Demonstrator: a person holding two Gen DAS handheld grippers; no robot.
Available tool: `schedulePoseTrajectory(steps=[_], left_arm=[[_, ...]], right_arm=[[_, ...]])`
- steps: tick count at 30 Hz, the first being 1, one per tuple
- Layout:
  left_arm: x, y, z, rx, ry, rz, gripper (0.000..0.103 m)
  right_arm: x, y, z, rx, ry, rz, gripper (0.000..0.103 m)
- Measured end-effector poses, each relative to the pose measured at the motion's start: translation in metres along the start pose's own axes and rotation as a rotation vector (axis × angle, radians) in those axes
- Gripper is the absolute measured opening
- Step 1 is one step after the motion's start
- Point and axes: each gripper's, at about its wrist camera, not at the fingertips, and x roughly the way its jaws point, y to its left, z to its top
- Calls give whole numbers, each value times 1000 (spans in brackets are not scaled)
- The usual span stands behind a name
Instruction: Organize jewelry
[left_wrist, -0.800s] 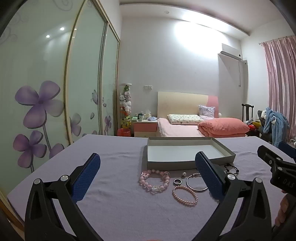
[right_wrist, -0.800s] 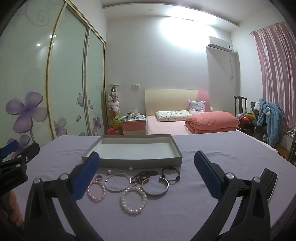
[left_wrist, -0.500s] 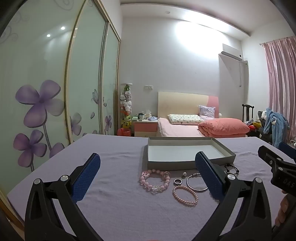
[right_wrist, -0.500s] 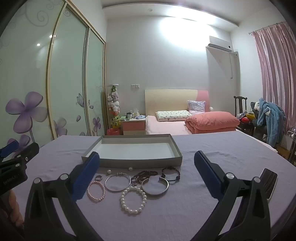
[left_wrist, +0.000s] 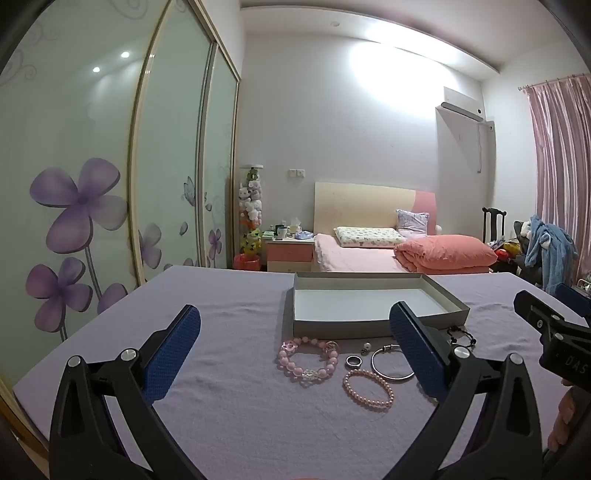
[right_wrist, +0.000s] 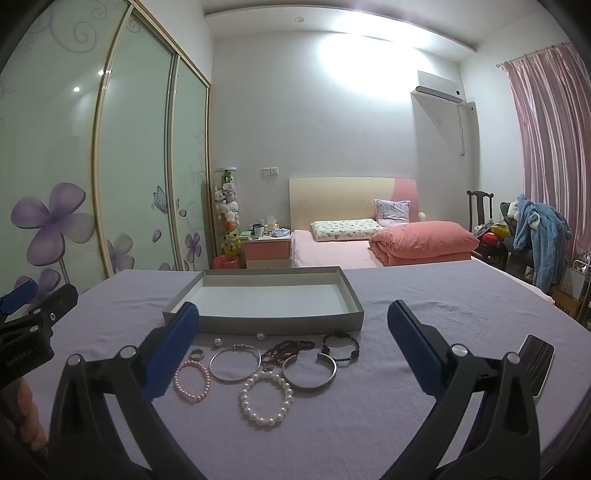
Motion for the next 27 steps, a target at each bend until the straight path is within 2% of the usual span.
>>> schedulePoseTrajectory(steps=[27], left_arm=[[-1,-5,0,1,5,0,101]], right_arm=[[1,0,0,4,3,1,99]])
